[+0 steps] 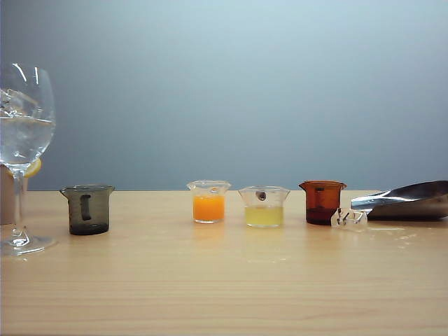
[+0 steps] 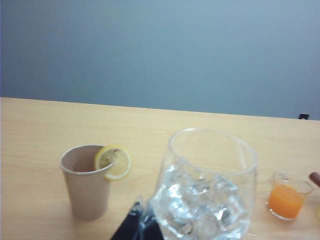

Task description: Pick up the first measuring cup from the left, pour the coconut rum inside into the goblet, and finally put the measuring cup back in its original place.

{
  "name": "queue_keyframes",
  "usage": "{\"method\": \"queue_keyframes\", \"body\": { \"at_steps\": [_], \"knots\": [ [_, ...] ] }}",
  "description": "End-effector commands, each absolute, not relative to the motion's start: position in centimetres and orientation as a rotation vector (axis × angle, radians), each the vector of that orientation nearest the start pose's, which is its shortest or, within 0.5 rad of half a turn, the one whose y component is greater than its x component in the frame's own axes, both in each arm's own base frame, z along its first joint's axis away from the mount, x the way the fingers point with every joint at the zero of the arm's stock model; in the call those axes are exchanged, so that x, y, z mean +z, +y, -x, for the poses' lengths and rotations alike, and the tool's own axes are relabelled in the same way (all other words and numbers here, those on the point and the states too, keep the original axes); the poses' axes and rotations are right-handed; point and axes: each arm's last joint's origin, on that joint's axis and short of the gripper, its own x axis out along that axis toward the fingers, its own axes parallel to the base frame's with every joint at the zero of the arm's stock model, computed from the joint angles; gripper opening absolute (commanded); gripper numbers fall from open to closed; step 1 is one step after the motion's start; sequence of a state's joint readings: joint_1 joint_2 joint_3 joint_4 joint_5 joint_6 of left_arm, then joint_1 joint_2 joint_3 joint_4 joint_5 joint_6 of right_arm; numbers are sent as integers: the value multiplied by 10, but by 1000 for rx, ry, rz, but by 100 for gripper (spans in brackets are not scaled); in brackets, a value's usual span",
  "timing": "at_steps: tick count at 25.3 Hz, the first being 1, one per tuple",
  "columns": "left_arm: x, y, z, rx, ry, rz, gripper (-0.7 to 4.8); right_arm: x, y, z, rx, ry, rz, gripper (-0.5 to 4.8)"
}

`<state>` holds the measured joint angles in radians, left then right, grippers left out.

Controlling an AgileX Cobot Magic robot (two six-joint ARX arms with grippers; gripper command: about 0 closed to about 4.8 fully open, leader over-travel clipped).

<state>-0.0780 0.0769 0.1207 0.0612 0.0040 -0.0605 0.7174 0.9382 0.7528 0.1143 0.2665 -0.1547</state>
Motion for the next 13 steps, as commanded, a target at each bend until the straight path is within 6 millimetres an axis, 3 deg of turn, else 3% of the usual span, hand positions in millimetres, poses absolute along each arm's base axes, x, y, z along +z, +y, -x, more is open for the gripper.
{"method": "queue_keyframes", "body": {
  "at_steps": [1, 13],
  "knots": [
    [199, -7, -96, -66, -95, 56, -5, 326, 133, -164, 453, 15, 174, 0],
    [177, -3, -97, -50, -116, 46, -5, 326, 133, -164, 455, 16, 175, 0]
  ]
}}
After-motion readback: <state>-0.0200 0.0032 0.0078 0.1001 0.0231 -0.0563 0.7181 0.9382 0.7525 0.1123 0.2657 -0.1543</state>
